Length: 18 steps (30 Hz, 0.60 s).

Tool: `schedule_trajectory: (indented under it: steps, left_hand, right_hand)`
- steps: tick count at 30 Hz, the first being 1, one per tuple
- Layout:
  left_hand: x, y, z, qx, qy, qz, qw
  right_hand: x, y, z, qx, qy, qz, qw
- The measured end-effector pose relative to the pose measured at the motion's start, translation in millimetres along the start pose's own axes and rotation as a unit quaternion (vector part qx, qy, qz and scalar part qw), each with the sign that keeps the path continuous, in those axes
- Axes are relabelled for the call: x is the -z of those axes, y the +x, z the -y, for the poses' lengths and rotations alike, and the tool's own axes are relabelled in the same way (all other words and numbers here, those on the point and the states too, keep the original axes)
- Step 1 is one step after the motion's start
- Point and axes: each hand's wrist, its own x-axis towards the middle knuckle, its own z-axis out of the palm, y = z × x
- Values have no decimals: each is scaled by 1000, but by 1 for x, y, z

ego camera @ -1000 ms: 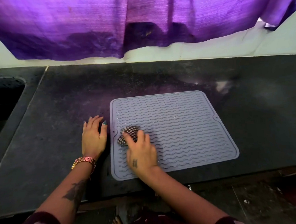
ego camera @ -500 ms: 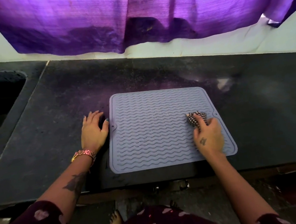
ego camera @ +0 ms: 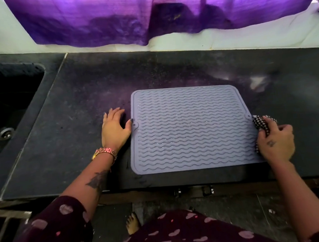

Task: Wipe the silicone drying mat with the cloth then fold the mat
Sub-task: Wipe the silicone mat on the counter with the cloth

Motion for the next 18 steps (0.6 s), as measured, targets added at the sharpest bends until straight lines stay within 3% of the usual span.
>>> schedule_trajectory:
  steps: [5,12,18]
  left_hand:
    - [0,2,1,1,-7,-1,1000]
    - [-1,2,1,6,-18,-4,1000]
    - [1,1,3,10,-40,-11,999]
  right_hand:
    - [1,-44,52,36,99,-15,994]
    - [-25,-140,186,209,196,145,947]
    - [-57,-192,238,288,98,214,928]
